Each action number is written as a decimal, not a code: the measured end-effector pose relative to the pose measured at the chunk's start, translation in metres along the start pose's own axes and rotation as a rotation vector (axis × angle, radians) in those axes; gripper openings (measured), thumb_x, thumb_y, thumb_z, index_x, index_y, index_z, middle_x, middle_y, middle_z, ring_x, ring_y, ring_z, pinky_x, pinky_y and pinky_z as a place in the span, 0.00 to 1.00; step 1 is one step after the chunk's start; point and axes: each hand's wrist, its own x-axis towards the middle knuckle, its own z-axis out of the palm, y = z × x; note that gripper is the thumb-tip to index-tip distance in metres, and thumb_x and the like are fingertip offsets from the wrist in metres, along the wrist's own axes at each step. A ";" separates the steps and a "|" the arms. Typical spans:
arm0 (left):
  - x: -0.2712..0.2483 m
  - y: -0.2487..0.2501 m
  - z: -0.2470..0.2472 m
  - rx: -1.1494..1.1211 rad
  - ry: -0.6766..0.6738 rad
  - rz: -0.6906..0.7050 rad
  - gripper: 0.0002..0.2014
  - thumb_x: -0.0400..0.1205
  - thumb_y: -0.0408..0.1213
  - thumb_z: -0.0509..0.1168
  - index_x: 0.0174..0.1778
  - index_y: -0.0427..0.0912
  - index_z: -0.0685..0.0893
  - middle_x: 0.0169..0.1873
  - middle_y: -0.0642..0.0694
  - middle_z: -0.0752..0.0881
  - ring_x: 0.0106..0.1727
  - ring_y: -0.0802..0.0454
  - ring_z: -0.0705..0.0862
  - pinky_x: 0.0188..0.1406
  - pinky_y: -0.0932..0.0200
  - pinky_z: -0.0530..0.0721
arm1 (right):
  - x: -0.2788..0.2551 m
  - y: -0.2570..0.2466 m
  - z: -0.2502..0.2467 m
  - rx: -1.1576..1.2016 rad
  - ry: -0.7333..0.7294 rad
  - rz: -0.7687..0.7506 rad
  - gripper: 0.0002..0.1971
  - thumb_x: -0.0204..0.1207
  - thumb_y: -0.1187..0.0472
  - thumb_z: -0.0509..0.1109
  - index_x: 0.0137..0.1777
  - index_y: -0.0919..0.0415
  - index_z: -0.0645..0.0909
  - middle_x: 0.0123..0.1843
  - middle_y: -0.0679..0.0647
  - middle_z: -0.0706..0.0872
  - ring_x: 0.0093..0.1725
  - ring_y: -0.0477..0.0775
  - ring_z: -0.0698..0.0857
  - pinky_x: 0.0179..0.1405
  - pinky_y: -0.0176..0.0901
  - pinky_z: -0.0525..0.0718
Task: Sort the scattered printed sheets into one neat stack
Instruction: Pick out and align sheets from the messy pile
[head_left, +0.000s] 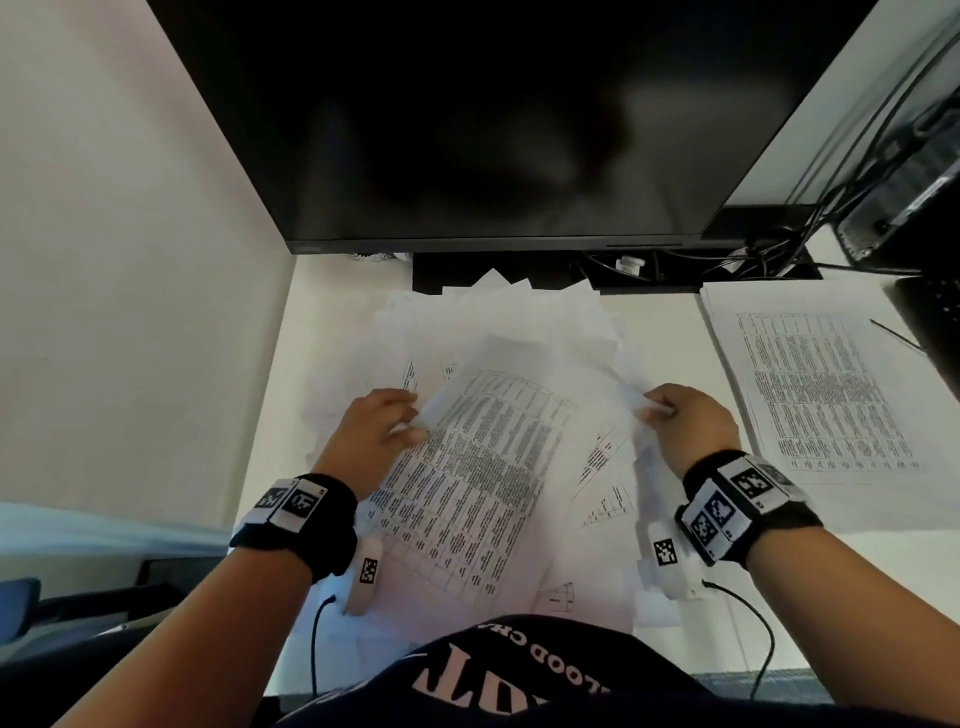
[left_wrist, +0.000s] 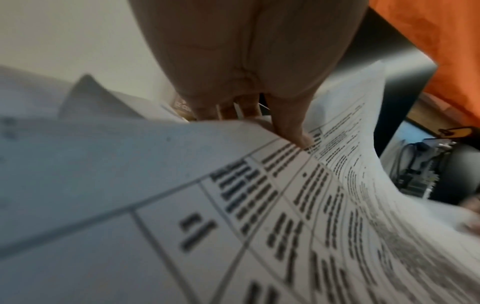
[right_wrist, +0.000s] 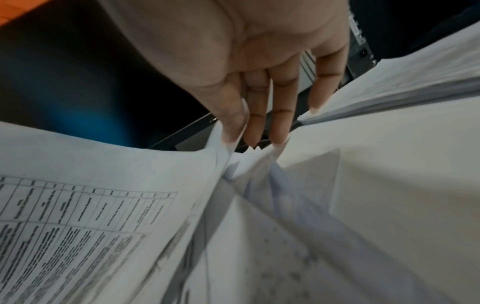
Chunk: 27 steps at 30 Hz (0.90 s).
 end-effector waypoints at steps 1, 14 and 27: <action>0.001 0.004 0.002 -0.006 0.000 0.029 0.06 0.81 0.41 0.67 0.48 0.44 0.86 0.71 0.53 0.74 0.71 0.52 0.69 0.71 0.60 0.64 | -0.001 0.001 -0.004 0.071 0.039 -0.020 0.09 0.80 0.64 0.64 0.43 0.51 0.82 0.41 0.47 0.86 0.41 0.52 0.82 0.43 0.42 0.79; -0.001 0.038 -0.003 -0.313 0.046 0.012 0.07 0.77 0.39 0.71 0.40 0.58 0.82 0.44 0.59 0.88 0.47 0.63 0.84 0.50 0.61 0.83 | -0.008 -0.025 -0.037 0.626 -0.094 -0.219 0.10 0.81 0.52 0.64 0.46 0.51 0.87 0.35 0.41 0.89 0.40 0.46 0.85 0.48 0.41 0.81; -0.046 0.031 -0.005 -0.612 0.114 0.047 0.24 0.75 0.16 0.66 0.26 0.51 0.90 0.33 0.63 0.90 0.39 0.70 0.86 0.39 0.80 0.78 | 0.023 -0.021 0.027 0.203 -0.209 0.077 0.16 0.67 0.52 0.79 0.52 0.53 0.80 0.48 0.48 0.85 0.50 0.53 0.85 0.59 0.48 0.83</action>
